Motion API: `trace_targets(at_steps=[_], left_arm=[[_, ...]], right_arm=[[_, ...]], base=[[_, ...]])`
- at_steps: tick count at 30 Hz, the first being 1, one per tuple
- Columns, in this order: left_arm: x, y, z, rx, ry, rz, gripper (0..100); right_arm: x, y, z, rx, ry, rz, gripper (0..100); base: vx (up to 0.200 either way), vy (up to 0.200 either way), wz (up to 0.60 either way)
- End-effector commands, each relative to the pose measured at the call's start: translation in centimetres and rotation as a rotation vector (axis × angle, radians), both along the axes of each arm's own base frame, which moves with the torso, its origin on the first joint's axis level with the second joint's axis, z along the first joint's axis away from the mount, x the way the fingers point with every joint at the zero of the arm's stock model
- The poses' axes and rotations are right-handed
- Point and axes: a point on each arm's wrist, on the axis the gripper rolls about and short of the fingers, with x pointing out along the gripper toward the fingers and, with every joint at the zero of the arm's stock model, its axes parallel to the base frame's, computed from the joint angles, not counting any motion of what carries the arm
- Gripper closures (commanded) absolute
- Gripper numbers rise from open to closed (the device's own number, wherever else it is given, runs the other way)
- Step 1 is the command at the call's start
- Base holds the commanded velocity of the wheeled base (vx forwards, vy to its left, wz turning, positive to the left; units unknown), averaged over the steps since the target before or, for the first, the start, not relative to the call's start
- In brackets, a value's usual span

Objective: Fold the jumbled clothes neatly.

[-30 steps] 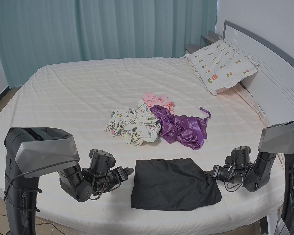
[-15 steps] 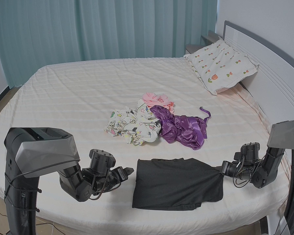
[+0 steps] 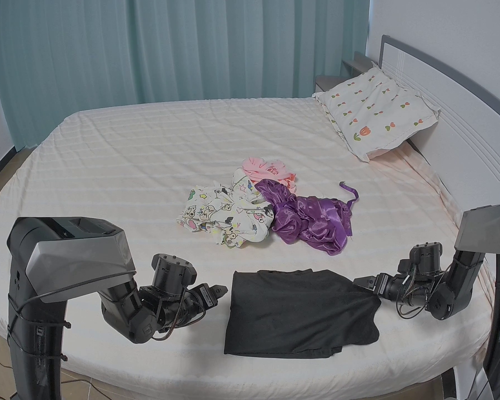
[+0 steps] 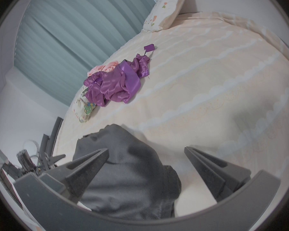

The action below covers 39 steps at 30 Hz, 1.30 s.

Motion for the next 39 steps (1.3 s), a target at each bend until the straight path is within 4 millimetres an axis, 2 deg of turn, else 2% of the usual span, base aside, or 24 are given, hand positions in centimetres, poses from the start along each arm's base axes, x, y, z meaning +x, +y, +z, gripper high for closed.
trace_targets(at_steps=[1,5,9,10,15,17,27,28,36,39], left_arm=[[0.0,0.0,0.0,0.0,0.001,0.0,0],[0.0,0.0,0.0,0.0,0.001,0.0,0],[0.0,0.0,0.0,0.0,-0.001,0.002,0],[0.0,0.0,0.0,0.0,-0.001,0.002,0],[0.0,0.0,0.0,0.0,-0.001,0.002,0],[0.0,0.0,0.0,0.0,-0.001,0.002,0],[0.0,0.0,0.0,-0.002,-0.002,0.001,0],[0.0,0.0,0.0,-0.002,-0.002,0.001,0],[0.1,0.0,0.1,-0.005,-0.004,0.0,0],[0.1,0.0,0.1,-0.005,-0.004,0.0,0]], right_arm=[[0.9,0.7,-0.1,0.034,-0.007,-0.002,0],[1.3,1.4,-0.9,0.035,0.027,0.01,0],[1.6,1.7,-0.9,0.032,0.059,0.012,0],[1.7,1.7,-0.9,0.029,0.062,0.008,100],[2.1,1.6,-0.3,0.079,0.058,-0.045,100],[2.2,1.1,0.7,0.083,0.039,-0.097,100],[2.0,0.5,1.0,0.03,0.029,-0.141,100],[2.0,0.5,1.0,0.03,0.029,-0.141,0],[1.3,0.1,1.0,-0.018,0.029,-0.112,0],[0.5,-0.4,0.7,-0.053,0.037,-0.078,0]], base=[[0.0,0.0,0.0],[0.0,0.0,0.0],[0.0,0.0,0.0],[0.0,0.0,0.0],[0.0,0.0,0.0],[0.0,0.0,0.0],[0.0,0.0,0.0],[0.0,0.0,0.0],[0.0,0.0,0.0],[-0.2,0.0,0.0]])
